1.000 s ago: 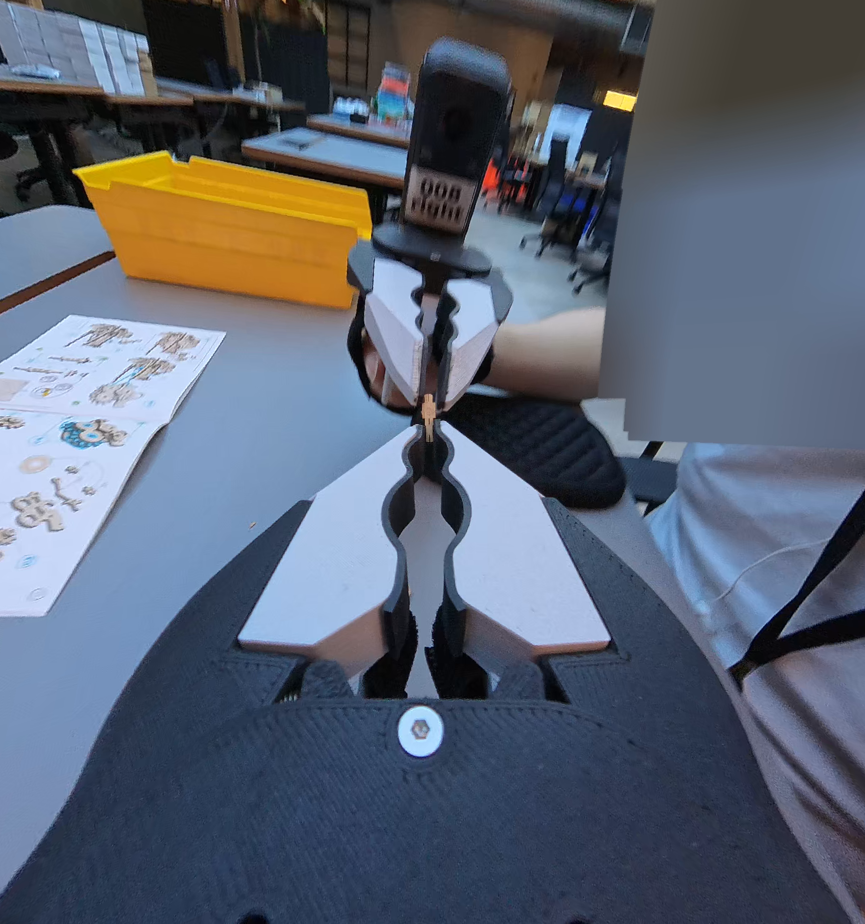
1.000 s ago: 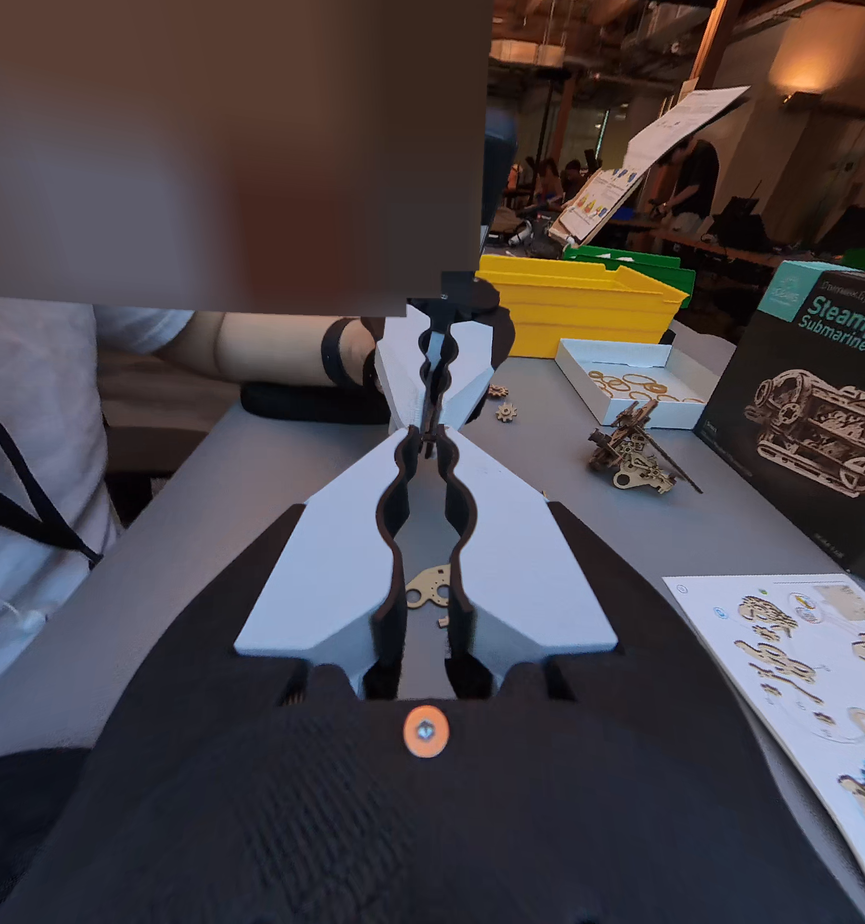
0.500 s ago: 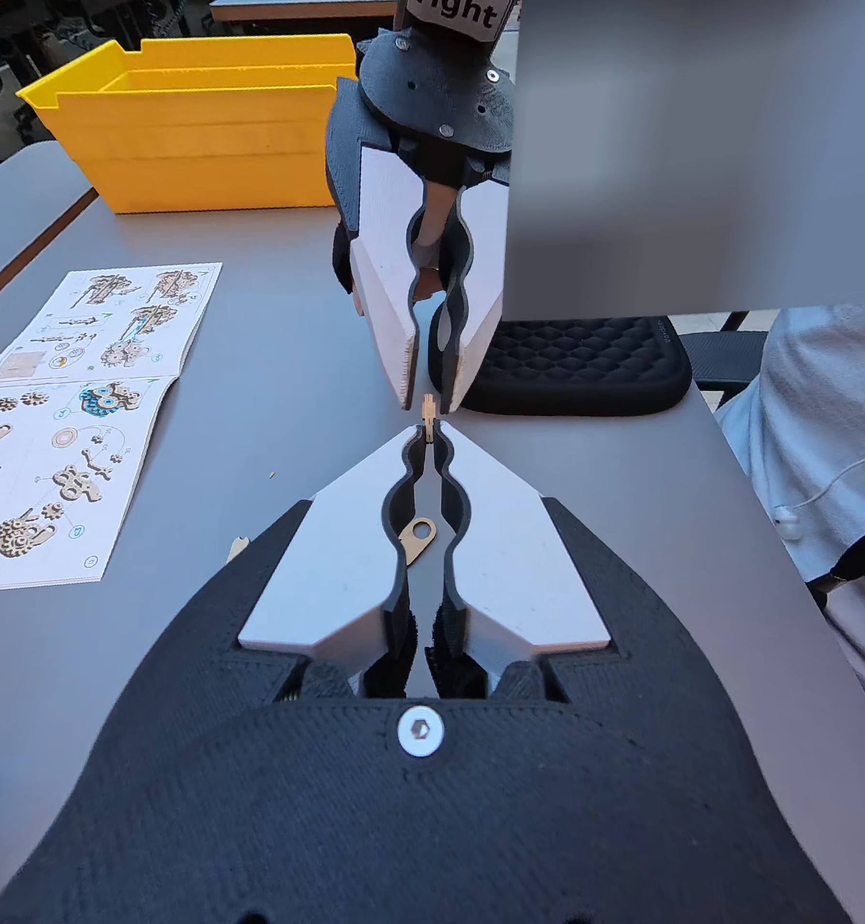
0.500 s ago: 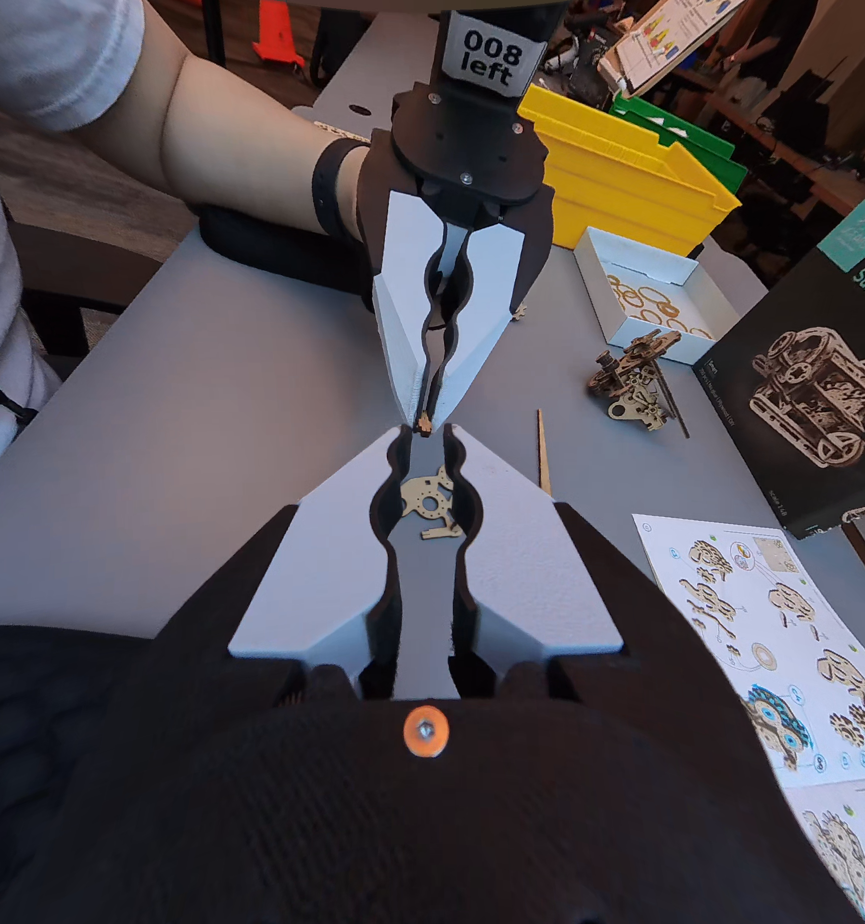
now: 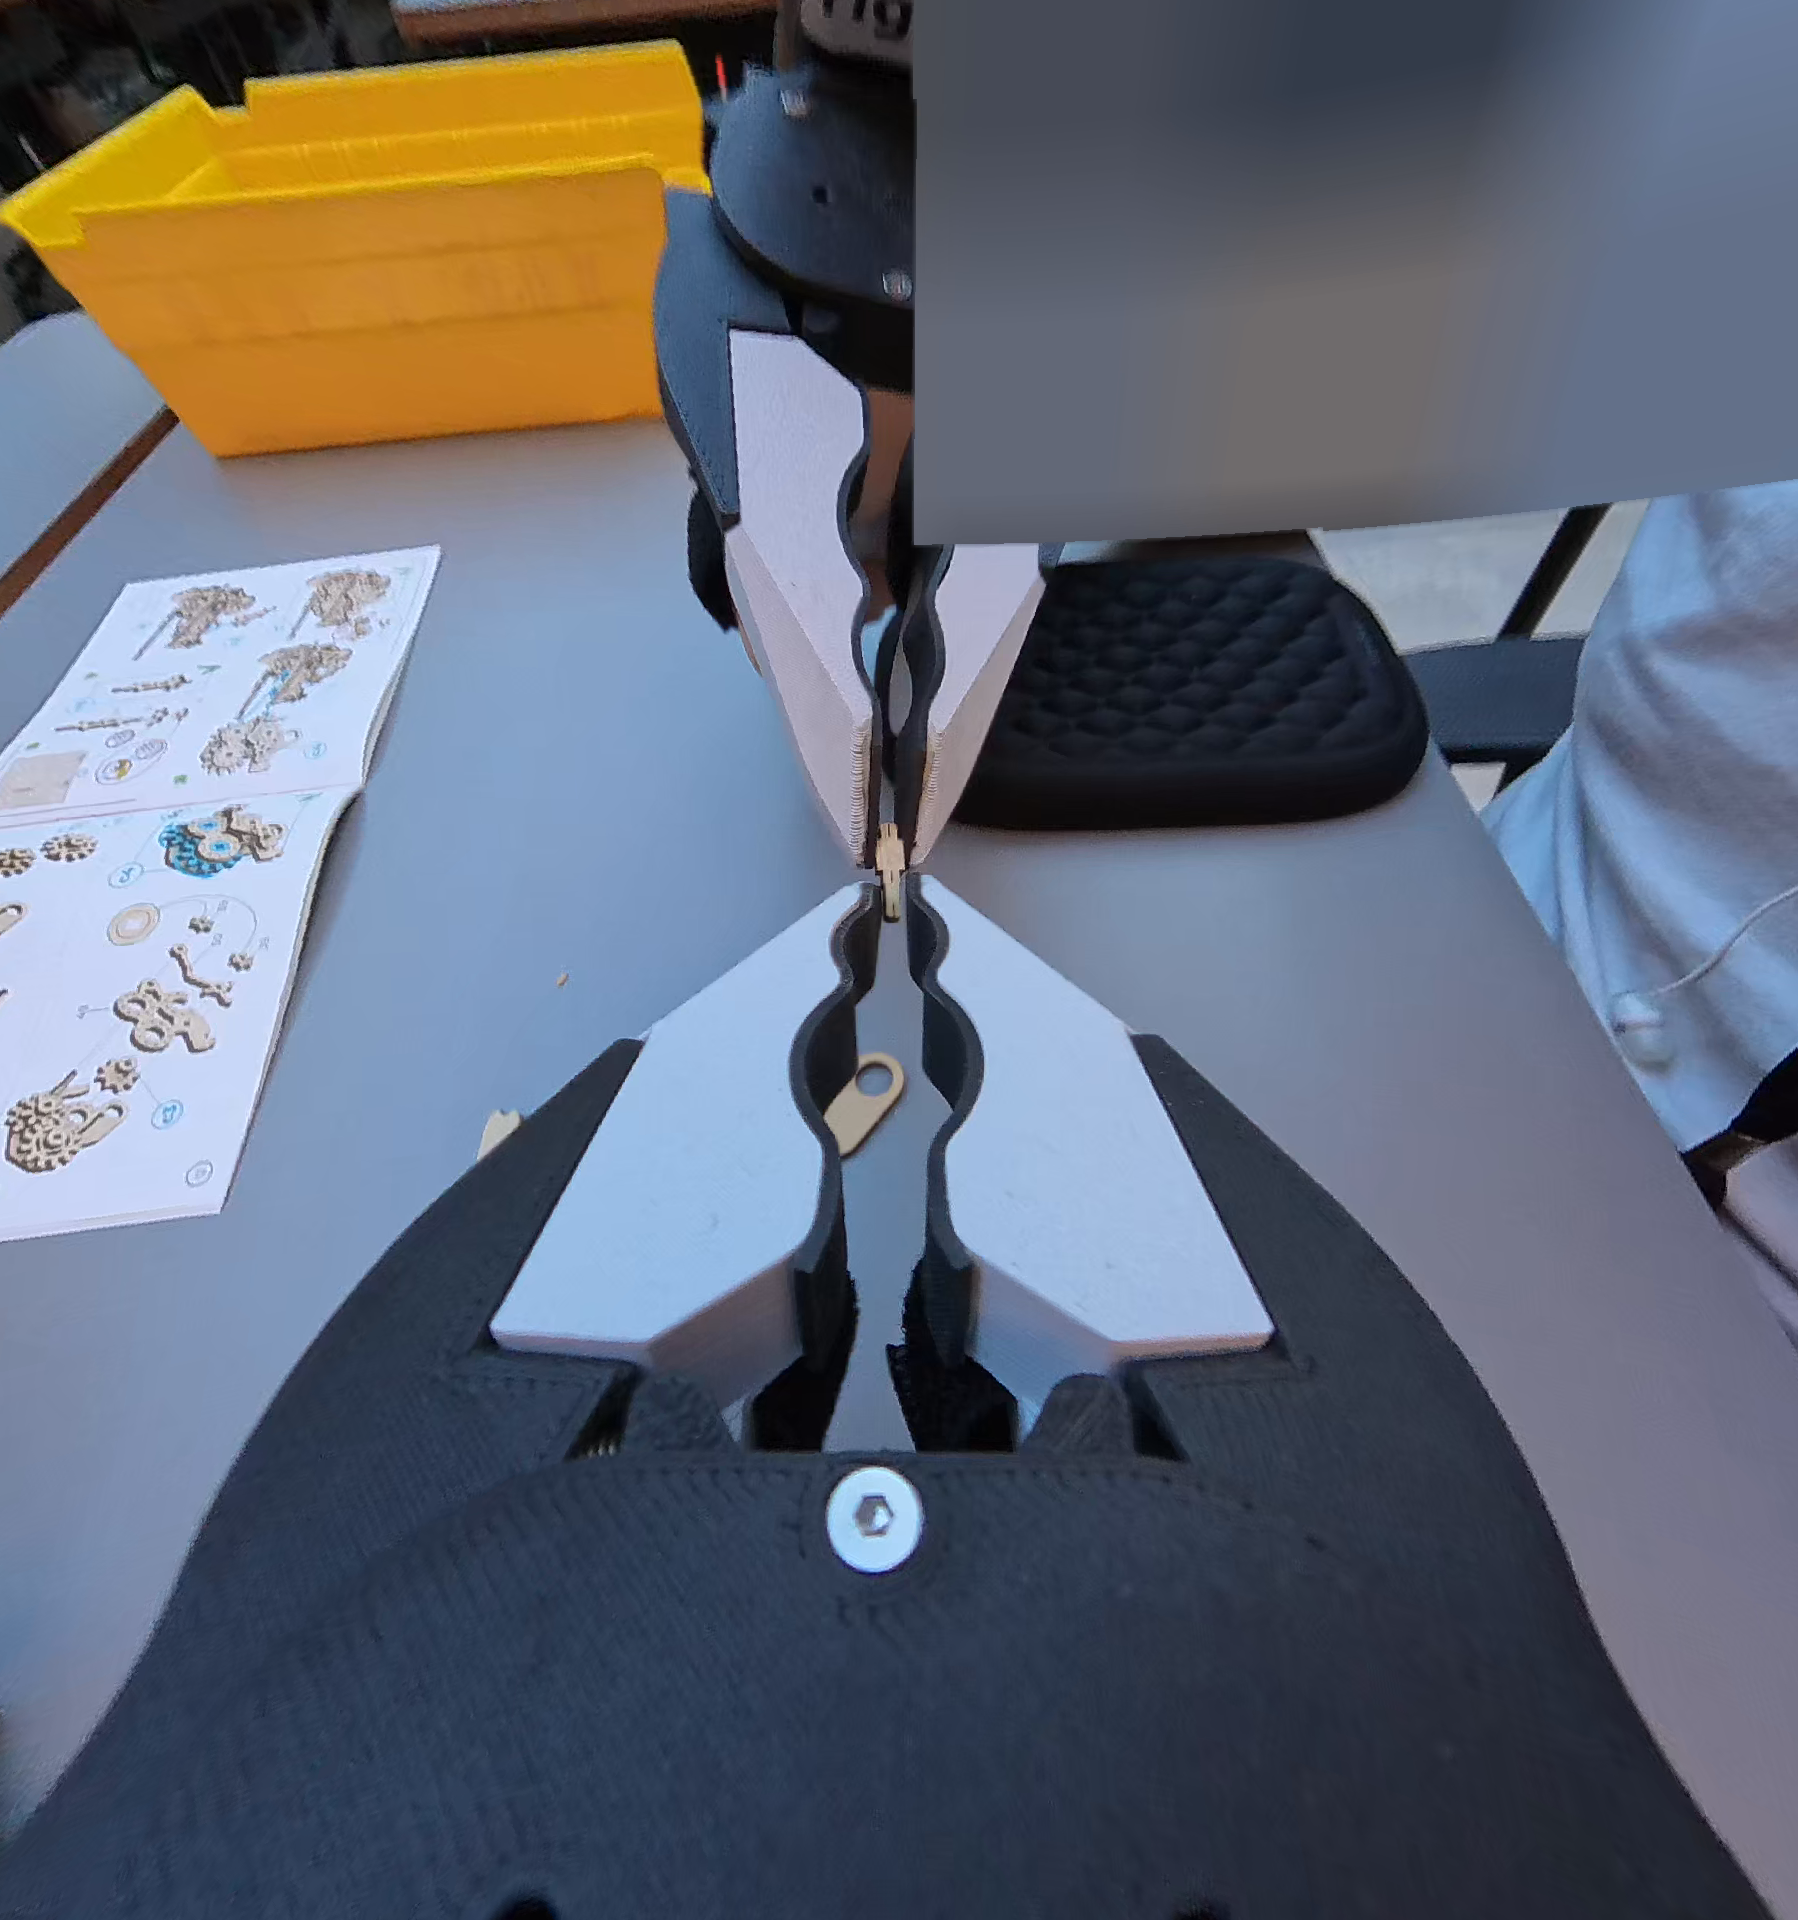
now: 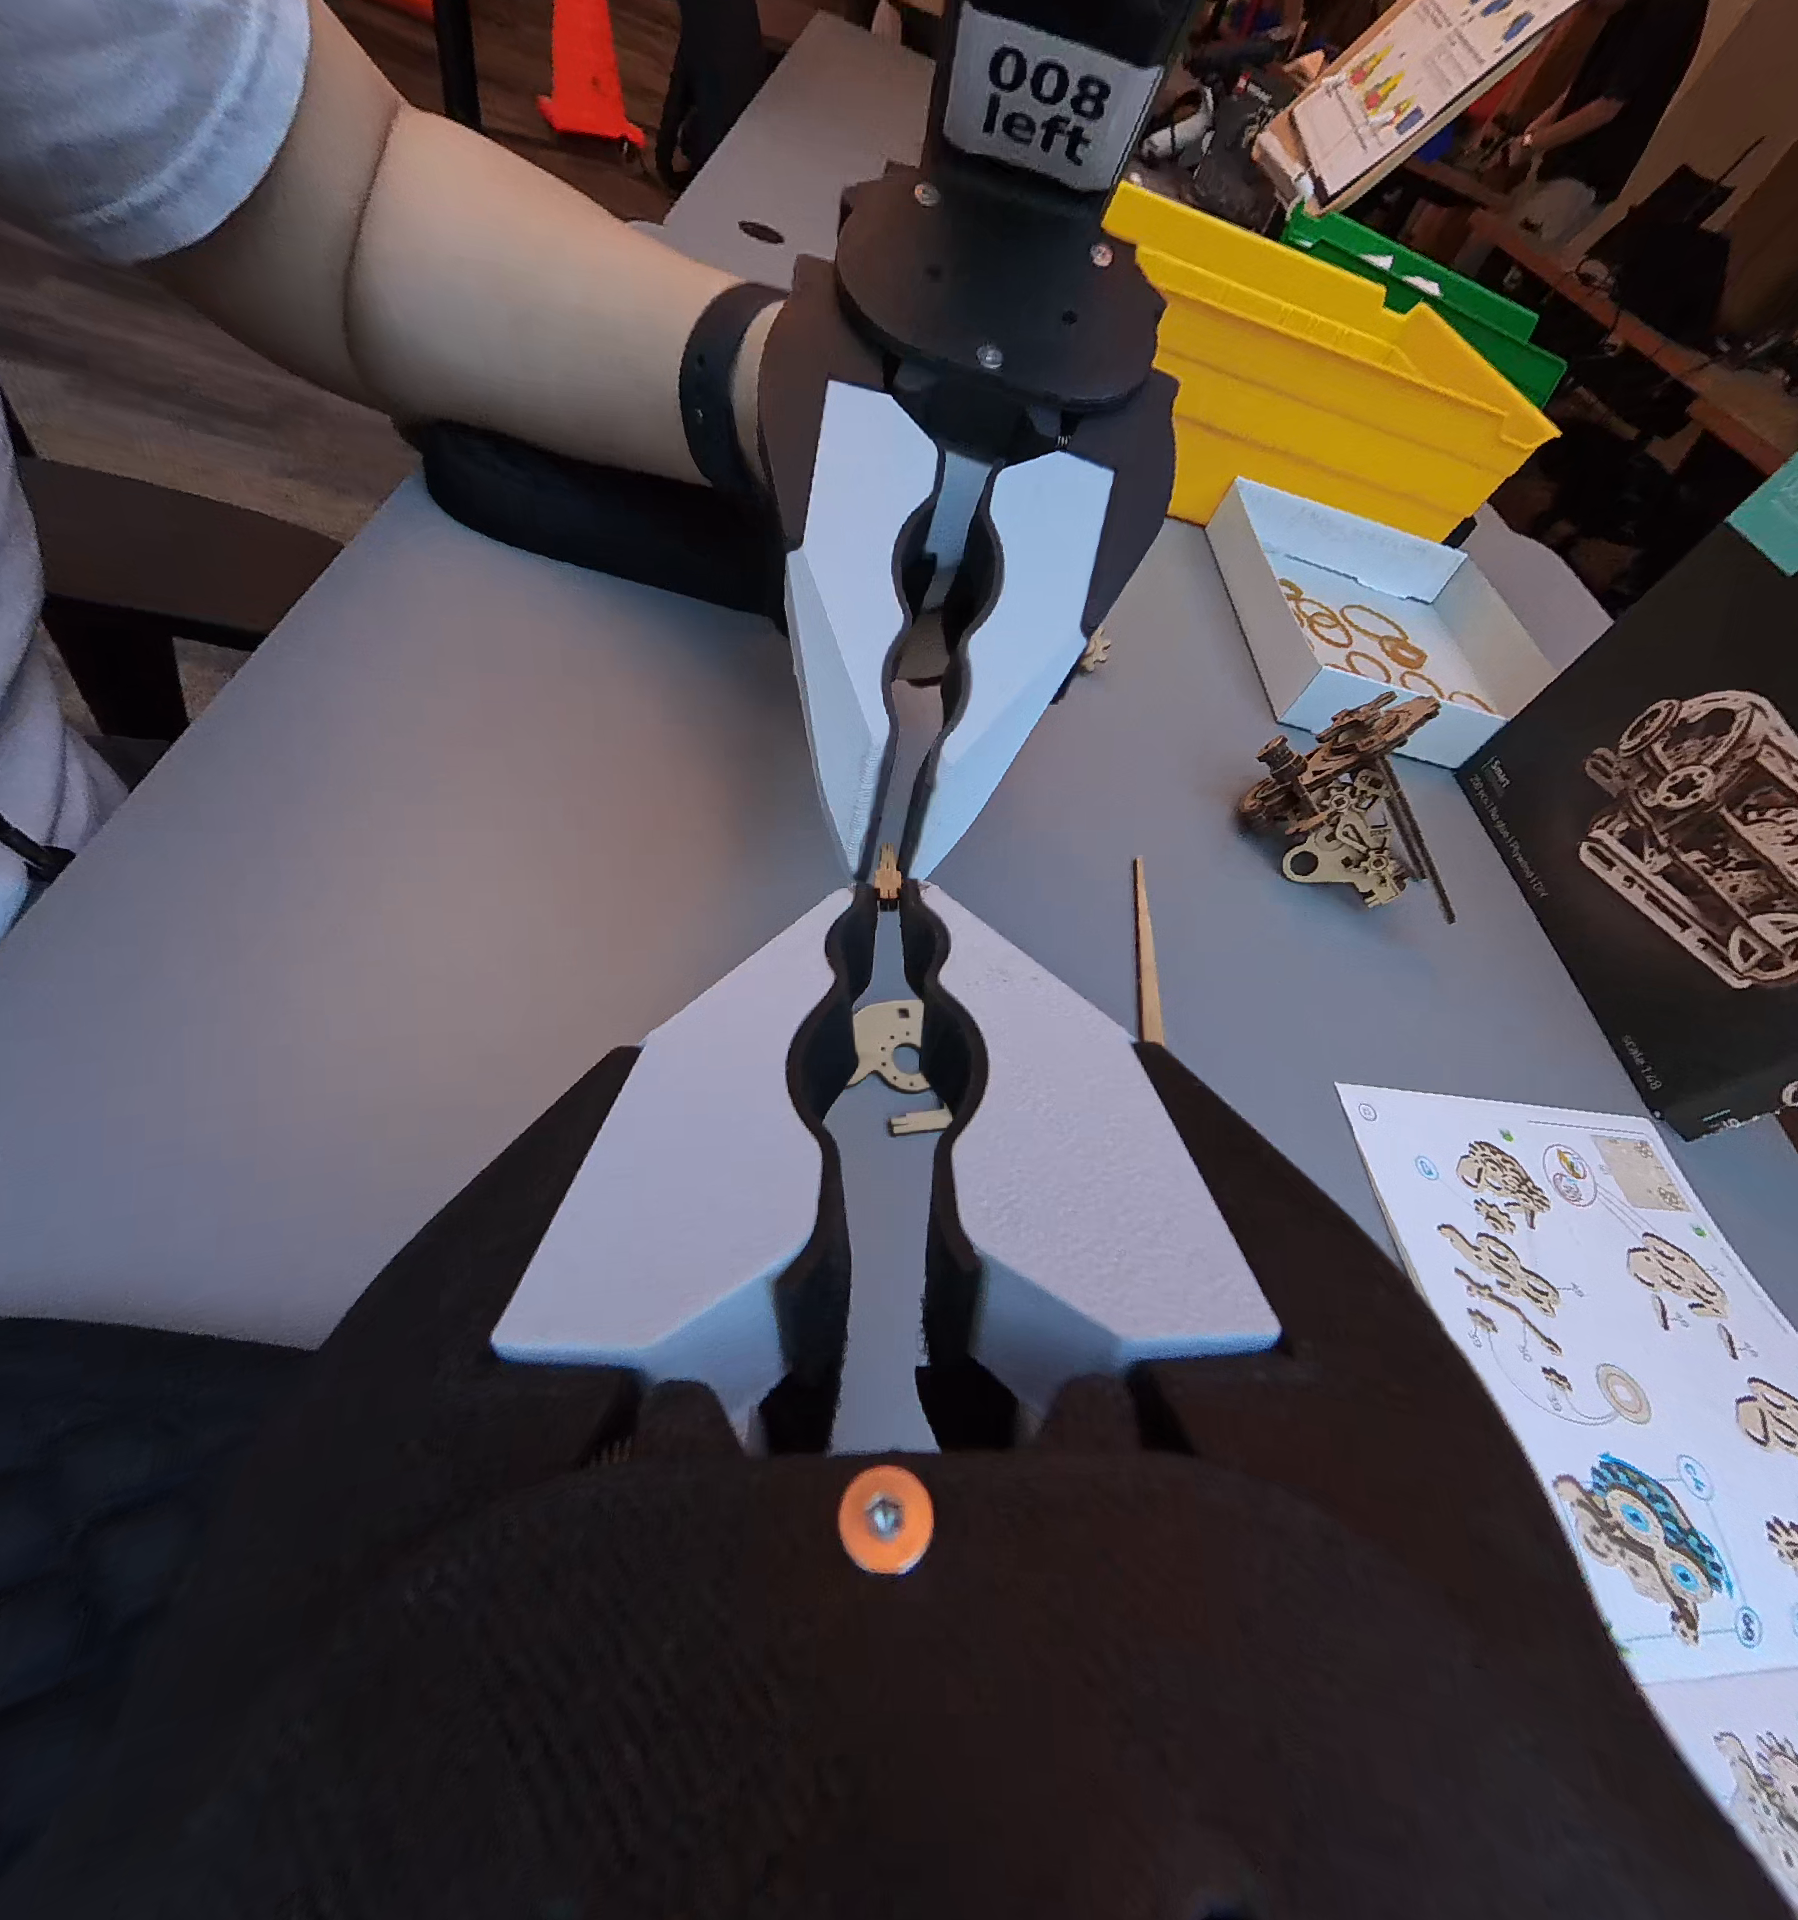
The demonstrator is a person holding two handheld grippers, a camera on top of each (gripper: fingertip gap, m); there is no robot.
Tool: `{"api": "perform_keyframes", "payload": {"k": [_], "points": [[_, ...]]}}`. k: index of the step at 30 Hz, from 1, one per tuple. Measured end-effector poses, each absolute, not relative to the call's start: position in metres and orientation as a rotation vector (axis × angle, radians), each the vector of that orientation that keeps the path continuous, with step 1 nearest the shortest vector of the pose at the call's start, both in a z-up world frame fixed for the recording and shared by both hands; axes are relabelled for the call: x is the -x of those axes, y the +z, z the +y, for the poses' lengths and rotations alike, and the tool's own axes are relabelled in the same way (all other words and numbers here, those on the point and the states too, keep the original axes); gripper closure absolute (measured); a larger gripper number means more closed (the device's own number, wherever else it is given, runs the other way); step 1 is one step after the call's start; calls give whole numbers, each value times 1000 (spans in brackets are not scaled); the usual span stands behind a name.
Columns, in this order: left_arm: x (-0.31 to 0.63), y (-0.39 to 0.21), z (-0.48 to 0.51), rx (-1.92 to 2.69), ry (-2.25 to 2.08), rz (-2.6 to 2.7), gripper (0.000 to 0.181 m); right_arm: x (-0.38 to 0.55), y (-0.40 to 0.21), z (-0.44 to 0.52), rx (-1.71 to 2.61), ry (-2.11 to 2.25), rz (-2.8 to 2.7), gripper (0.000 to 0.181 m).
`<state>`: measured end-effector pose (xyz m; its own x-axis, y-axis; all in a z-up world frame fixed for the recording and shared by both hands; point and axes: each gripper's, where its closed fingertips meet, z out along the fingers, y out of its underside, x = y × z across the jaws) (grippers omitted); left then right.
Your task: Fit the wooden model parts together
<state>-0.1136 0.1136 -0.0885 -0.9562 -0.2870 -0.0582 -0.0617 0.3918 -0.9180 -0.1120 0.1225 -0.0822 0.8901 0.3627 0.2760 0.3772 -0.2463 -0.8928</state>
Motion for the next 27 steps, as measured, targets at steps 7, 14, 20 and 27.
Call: {"api": "perform_keyframes", "payload": {"k": [7,14,20,27], "points": [[107,-44,121,376,-1946,2174,169,107,-45,119,1630,78,-412,178],[111,-28,115,324,-2019,2044,175,110,-29,117,1544,52,-397,178],[114,-29,111,296,-1994,2045,178,111,-29,118,1538,52,-397,178],[113,-32,111,278,-1966,2045,180,112,-31,119,1543,69,-397,178]]}}
